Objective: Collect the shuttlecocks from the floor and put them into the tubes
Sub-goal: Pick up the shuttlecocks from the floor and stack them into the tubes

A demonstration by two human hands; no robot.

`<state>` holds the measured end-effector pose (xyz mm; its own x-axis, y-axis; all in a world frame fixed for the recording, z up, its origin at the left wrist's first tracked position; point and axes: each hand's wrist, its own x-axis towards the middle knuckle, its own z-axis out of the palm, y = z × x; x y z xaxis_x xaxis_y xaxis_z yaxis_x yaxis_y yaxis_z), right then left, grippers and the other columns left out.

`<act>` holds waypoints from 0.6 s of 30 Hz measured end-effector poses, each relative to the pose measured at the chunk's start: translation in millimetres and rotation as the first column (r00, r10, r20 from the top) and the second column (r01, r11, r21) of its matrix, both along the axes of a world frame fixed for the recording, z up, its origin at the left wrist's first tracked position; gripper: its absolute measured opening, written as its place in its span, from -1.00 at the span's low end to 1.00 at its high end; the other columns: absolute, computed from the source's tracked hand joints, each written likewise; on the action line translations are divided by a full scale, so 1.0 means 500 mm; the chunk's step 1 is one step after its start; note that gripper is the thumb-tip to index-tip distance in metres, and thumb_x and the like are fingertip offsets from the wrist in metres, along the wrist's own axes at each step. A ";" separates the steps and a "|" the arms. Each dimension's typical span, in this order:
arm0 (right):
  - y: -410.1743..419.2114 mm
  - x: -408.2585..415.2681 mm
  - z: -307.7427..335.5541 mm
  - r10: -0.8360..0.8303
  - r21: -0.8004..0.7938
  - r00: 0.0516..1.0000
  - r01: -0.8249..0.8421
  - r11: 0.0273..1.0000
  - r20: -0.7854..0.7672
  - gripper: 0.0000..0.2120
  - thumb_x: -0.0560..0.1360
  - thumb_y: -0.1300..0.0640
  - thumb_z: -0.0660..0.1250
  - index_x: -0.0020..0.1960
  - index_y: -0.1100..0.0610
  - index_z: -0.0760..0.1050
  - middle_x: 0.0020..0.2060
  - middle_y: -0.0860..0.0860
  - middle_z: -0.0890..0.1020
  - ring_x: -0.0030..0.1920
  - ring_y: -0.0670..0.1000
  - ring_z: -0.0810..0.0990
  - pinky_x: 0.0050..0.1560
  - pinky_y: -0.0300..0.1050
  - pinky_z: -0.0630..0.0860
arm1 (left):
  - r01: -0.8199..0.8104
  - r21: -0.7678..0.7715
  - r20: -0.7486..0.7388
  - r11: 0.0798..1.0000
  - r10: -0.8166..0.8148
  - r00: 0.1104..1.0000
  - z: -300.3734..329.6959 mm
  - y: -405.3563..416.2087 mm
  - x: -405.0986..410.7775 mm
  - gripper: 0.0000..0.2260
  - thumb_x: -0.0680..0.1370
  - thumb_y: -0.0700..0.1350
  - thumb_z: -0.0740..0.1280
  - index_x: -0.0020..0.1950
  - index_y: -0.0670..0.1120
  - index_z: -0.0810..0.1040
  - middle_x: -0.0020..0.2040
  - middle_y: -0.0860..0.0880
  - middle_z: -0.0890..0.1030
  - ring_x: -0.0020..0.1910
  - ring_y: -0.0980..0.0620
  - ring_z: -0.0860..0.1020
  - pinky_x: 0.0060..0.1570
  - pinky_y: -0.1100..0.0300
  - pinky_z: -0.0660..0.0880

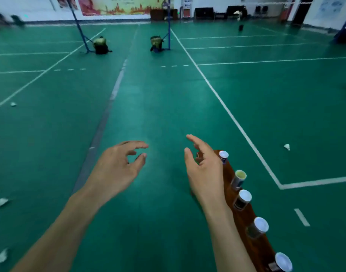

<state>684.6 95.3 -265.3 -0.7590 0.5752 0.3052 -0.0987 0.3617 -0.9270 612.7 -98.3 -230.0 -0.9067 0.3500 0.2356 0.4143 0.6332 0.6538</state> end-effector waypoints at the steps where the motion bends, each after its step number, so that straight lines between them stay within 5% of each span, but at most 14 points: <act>1: -0.029 -0.049 0.003 0.044 0.002 0.999 -0.044 0.999 0.005 -0.69 0.59 0.18 0.40 0.30 -0.05 0.61 0.20 -0.08 0.66 -0.08 -0.11 0.48 0.21 0.03 0.55 | -0.031 0.032 0.027 0.999 0.030 0.999 -0.004 -0.037 -0.028 -0.82 0.56 -0.06 0.42 0.10 0.20 0.66 0.14 0.29 0.64 0.03 0.25 0.62 0.06 0.07 0.57; 5: -0.160 -0.253 -0.010 0.225 -0.060 0.974 -0.224 0.973 0.012 -0.69 0.59 0.14 0.41 0.24 -0.19 0.59 0.17 -0.16 0.66 -0.32 0.02 0.48 -0.26 -0.30 0.43 | -0.187 0.052 0.076 0.981 0.183 0.980 -0.022 -0.201 -0.140 -0.82 0.56 -0.11 0.43 0.08 0.16 0.68 0.12 0.27 0.66 0.01 0.19 0.64 0.04 0.02 0.59; 11: -0.289 -0.473 -0.064 0.492 -0.181 0.868 -0.473 0.862 0.076 -0.74 0.62 0.18 0.35 0.22 -0.12 0.62 0.14 -0.26 0.67 0.09 -0.20 0.63 -0.10 -0.35 0.49 | -0.422 0.040 0.145 0.906 0.412 0.899 -0.070 -0.342 -0.255 -0.83 0.57 -0.11 0.42 0.11 0.13 0.68 0.11 0.27 0.66 0.01 0.23 0.63 0.06 0.05 0.59; 18: -0.470 -0.724 -0.080 0.809 -0.187 0.579 -0.788 0.587 0.100 -0.76 0.62 0.16 0.34 0.21 -0.09 0.64 -0.01 -0.29 0.69 -0.03 -0.24 0.65 -0.12 -0.47 0.46 | -0.700 -0.036 0.135 0.714 0.697 0.704 -0.064 -0.434 -0.361 -0.81 0.57 -0.11 0.42 0.15 0.09 0.68 0.13 0.24 0.66 0.01 0.21 0.63 0.10 0.11 0.57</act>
